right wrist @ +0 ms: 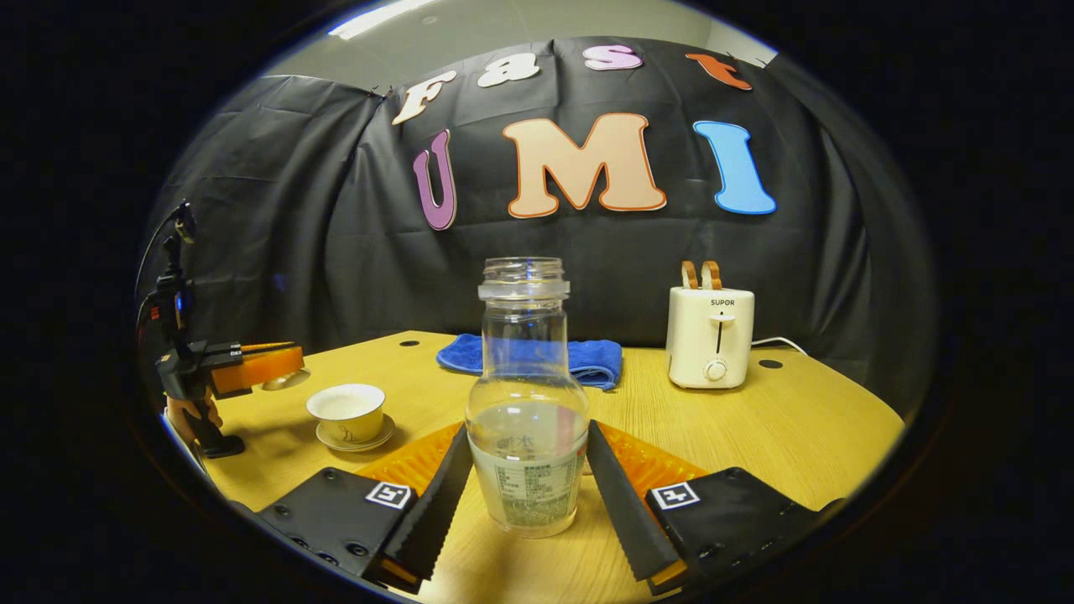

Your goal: Open the teacup lid with one hand, grasp the water bottle and pour water into the teacup with the other hand; after pouring, place the water bottle on the coaster and then close the teacup lid.

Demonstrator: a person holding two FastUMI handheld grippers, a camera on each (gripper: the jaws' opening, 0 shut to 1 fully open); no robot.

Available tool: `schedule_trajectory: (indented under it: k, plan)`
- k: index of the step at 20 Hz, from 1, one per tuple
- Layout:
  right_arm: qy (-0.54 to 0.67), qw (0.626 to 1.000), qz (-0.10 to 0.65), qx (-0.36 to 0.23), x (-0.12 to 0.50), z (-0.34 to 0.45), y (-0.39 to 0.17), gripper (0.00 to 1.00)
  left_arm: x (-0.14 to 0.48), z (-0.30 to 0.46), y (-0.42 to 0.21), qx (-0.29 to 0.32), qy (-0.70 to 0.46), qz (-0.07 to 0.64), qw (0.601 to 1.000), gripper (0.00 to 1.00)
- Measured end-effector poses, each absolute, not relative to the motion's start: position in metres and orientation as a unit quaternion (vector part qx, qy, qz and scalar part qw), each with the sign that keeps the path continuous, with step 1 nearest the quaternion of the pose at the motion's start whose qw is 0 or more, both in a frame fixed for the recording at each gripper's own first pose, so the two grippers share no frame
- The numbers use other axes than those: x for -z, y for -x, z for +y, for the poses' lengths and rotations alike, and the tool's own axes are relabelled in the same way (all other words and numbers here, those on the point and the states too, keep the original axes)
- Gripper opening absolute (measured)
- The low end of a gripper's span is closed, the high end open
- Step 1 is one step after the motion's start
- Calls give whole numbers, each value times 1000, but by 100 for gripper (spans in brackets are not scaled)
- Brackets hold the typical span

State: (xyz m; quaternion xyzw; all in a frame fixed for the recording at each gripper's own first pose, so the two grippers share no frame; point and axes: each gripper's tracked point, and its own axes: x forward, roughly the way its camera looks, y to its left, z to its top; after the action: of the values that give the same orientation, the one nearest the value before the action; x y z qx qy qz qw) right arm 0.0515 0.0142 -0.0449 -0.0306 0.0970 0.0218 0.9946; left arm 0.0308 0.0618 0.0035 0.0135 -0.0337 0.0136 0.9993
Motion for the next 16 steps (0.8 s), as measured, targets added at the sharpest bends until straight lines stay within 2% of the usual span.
schedule_trajectory:
  k: [2,3,7,16]
  plan:
    - [34,993,115,-22,54,14,-56,91,-3,67,-31,-25,-13,-34,999,27]
    - [35,992,117,-19,52,15,-53,84,-2,70,-30,-32,-13,-33,999,27]
    - [60,992,110,-9,51,17,-56,79,-2,78,-29,-46,-13,-33,998,28]
    - [206,973,106,20,36,18,-68,80,-2,82,-30,-57,-12,-33,998,28]
